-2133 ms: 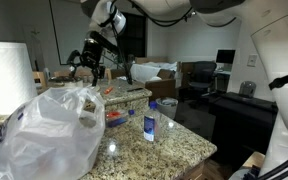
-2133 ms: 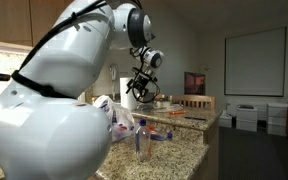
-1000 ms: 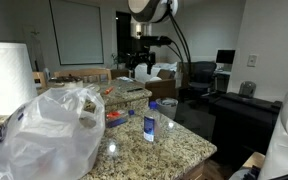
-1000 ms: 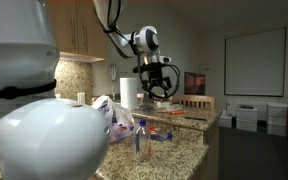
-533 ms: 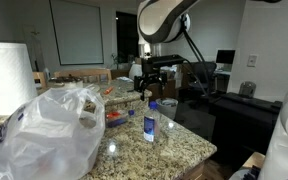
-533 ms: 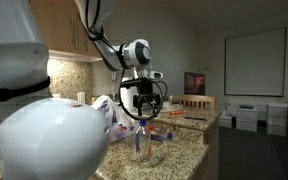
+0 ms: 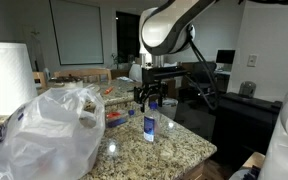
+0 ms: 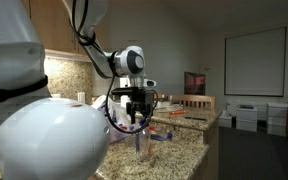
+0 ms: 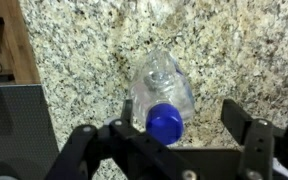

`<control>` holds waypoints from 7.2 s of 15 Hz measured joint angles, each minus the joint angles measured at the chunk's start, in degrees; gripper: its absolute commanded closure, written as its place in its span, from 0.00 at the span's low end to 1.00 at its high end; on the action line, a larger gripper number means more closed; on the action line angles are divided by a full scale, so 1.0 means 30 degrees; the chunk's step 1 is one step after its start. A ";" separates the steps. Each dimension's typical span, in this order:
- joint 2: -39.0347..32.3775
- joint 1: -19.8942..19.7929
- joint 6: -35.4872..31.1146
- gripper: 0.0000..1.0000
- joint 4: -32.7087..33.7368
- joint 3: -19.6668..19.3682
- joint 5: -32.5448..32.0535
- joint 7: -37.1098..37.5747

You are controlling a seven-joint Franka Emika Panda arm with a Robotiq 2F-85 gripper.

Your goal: Put five plastic bottles inside the white plastic bag

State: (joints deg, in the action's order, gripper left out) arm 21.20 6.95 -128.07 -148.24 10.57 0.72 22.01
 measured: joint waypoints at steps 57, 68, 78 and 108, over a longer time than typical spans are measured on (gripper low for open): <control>-1.4823 0.1394 0.7424 0.02 1.5602 0.0534 1.7042 -1.3163; -0.6423 -0.0875 0.4394 0.00 0.7299 -0.2364 1.8894 -1.3166; -0.3045 -0.4011 0.3315 0.00 0.1629 -0.5551 1.9425 -1.0941; -0.8397 -0.2385 -0.4789 0.00 0.5338 -0.2657 1.8292 -0.2103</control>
State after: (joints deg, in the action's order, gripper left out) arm -3.99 -0.20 -142.43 -132.23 2.59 55.59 15.71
